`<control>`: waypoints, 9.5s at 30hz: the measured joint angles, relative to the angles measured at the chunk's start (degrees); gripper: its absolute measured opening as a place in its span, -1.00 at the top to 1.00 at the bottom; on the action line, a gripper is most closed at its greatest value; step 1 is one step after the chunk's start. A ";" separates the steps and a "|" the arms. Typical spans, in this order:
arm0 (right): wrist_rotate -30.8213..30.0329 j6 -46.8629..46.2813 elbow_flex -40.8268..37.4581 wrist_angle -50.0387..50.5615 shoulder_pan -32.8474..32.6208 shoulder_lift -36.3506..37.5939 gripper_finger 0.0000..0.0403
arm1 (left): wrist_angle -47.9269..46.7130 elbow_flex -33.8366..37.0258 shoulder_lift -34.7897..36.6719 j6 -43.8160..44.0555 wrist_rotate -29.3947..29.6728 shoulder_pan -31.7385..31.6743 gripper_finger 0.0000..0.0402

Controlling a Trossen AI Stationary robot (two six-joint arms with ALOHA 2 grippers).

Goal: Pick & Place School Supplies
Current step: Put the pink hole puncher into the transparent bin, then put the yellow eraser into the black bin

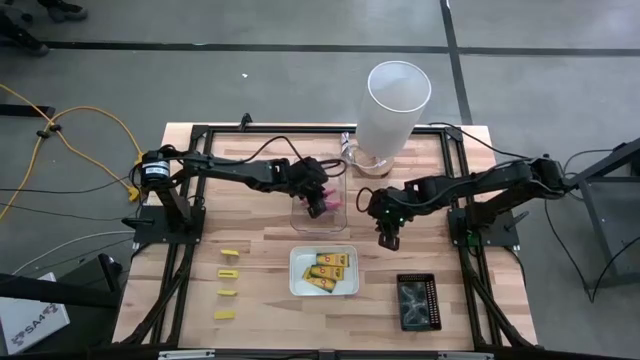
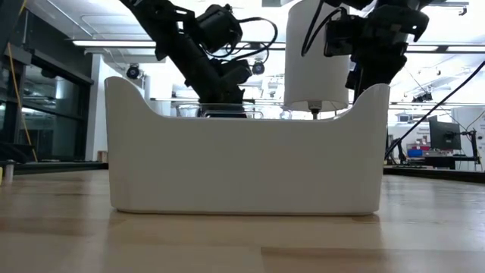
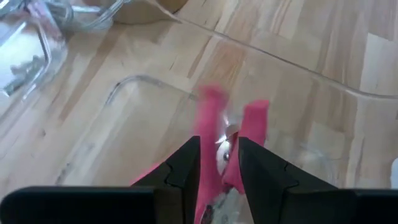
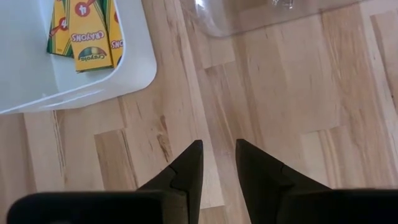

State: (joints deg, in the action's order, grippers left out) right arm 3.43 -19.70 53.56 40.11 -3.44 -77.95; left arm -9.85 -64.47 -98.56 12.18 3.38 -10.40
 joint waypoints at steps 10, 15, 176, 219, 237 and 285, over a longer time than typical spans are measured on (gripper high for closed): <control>-0.01 -0.02 0.00 0.00 0.00 0.00 0.57 | 0.10 0.00 0.00 1.13 0.14 -0.08 0.48; -0.01 -0.02 0.00 0.00 0.00 0.00 0.57 | 0.22 0.09 1.50 -2.88 0.13 0.69 0.48; 5.79 -21.26 0.00 -6.51 -4.87 0.00 0.57 | -33.36 36.39 36.09 36.76 3.59 48.01 0.48; 16.60 -12.09 2.28 -12.69 -4.81 0.00 0.57 | -32.74 22.78 35.98 23.04 6.59 39.78 0.87; -3.53 3.30 3.23 -37.08 -5.95 -0.33 0.57 | -9.71 17.00 35.98 1.99 12.62 28.54 0.87; -6.50 12.44 3.23 -51.58 -6.05 -5.90 0.57 | 23.82 17.00 24.41 -15.24 14.78 25.78 0.87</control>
State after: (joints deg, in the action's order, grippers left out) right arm -3.07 -7.27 56.80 -11.47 -9.49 -83.85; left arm 13.98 -47.46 -74.15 -3.06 18.15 15.38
